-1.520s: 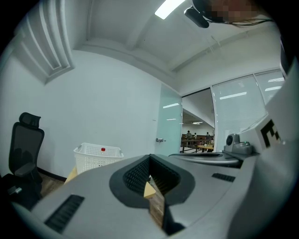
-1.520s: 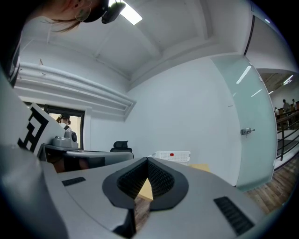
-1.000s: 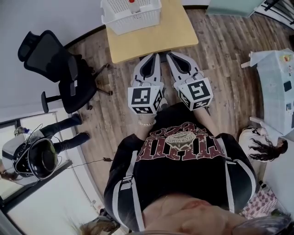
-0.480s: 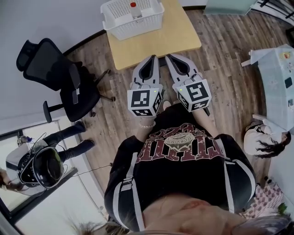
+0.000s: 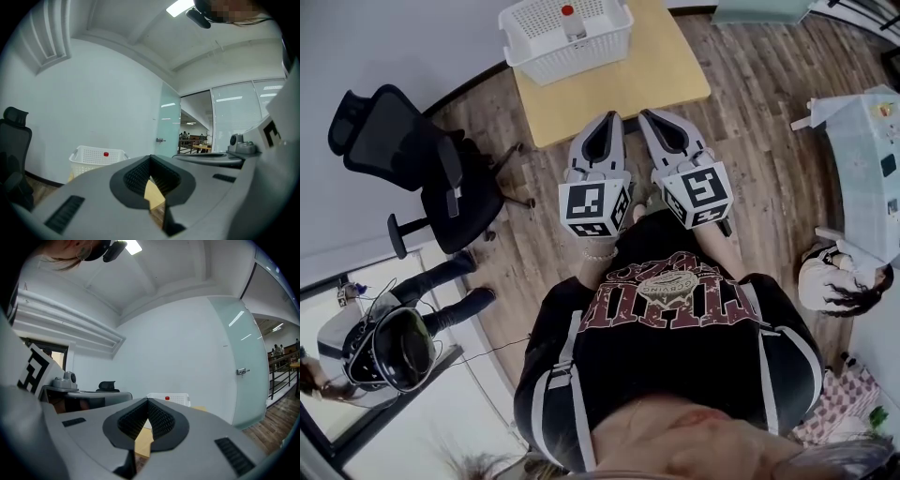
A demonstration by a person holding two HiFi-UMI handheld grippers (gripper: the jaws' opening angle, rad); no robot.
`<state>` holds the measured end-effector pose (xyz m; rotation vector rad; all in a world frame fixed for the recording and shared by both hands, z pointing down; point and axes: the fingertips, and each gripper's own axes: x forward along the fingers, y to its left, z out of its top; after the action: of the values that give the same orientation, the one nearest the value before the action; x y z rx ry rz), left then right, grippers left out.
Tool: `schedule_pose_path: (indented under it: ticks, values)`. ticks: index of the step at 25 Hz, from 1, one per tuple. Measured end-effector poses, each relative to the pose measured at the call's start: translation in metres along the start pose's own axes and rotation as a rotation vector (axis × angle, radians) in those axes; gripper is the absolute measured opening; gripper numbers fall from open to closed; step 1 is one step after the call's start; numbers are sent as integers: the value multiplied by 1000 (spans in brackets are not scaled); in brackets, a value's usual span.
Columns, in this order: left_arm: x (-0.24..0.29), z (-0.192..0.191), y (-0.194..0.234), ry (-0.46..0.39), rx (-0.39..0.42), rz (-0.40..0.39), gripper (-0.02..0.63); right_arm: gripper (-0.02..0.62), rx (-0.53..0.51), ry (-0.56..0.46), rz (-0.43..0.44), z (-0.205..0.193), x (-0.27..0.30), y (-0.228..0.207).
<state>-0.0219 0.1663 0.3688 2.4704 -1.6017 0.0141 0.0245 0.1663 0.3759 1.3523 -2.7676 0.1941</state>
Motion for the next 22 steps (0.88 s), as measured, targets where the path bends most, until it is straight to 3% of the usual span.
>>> schedule_pose_path:
  ticks: [8,22]
  values:
    - [46,14,12,2,-2,5,46,17,-4,3,9,15,36,-34]
    - [107,25,40,6,-4,100,46,17,-8,15,131,25,99,-69]
